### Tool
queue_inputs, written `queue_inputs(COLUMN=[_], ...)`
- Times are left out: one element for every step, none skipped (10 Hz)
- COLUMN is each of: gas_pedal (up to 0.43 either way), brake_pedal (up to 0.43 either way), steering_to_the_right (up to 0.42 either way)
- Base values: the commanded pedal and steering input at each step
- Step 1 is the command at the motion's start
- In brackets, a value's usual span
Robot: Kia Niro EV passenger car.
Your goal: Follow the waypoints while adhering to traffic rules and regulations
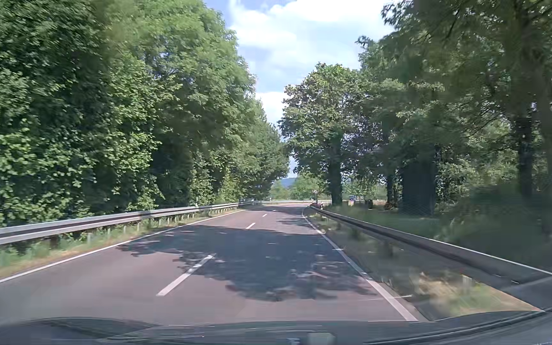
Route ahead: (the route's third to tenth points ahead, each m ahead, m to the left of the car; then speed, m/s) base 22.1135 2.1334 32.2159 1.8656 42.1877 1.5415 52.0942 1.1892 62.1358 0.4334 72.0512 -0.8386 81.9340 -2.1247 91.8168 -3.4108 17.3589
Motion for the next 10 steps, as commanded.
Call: queue_inputs(gas_pedal=[0.209,0.197,0.197,0.189,0.189,0.189,0.189,0.189,0.189,0.189], brake_pedal=[0.000,0.000,0.000,0.000,0.000,0.000,0.000,0.000,0.000,0.000], steering_to_the_right=[-0.006,-0.006,-0.005,-0.004,-0.003,-0.003,-0.002,-0.002,0.000,0.001])
